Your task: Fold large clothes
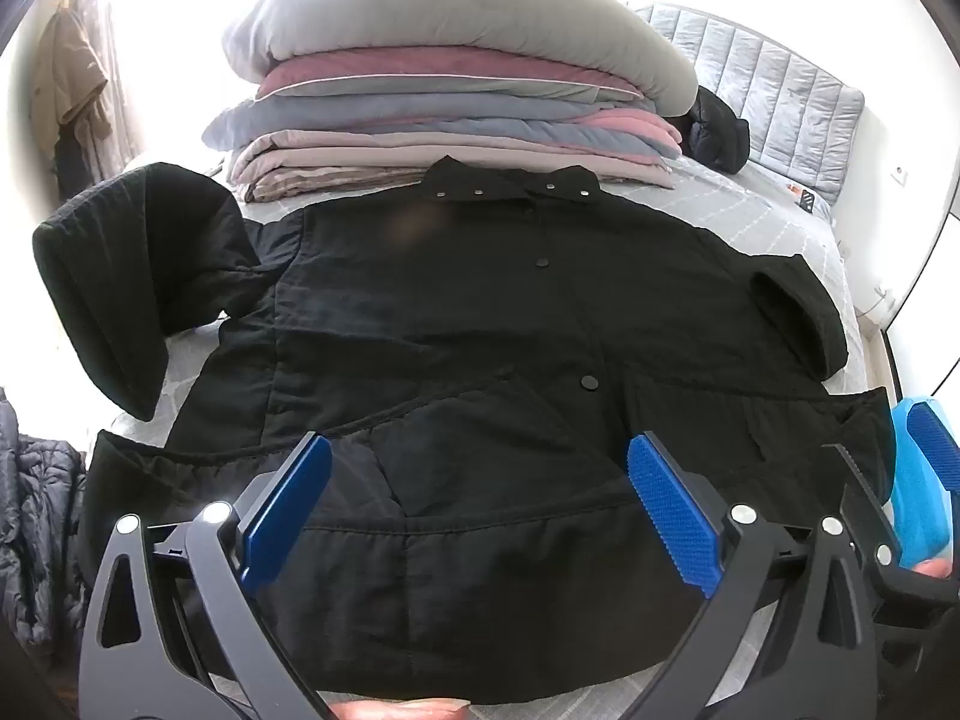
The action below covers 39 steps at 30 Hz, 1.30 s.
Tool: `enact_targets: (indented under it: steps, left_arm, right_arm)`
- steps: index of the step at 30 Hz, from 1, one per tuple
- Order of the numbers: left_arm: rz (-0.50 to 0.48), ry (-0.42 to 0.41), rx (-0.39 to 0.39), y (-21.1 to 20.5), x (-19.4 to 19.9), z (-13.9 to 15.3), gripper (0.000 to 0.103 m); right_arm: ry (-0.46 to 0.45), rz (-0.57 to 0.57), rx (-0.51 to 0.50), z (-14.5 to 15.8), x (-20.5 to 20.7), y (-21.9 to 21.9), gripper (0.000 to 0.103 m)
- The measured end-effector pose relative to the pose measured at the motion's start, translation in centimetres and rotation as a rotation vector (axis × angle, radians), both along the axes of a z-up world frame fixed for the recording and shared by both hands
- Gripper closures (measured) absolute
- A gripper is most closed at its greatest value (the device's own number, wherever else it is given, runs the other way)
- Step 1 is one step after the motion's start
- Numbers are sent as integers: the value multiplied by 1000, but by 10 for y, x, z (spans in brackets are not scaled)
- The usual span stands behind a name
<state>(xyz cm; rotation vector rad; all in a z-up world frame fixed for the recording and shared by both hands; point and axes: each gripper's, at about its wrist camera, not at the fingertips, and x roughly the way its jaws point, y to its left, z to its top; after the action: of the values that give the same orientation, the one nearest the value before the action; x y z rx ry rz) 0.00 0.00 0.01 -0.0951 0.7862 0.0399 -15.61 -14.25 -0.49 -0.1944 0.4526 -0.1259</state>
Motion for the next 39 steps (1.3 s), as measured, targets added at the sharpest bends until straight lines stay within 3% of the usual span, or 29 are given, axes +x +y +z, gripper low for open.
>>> enact_targets:
  steps: [39]
  left_arm:
    - [-1,7,8,9,-2,0,7]
  right_arm:
    - [41,-9,35,-4,7,-5,6]
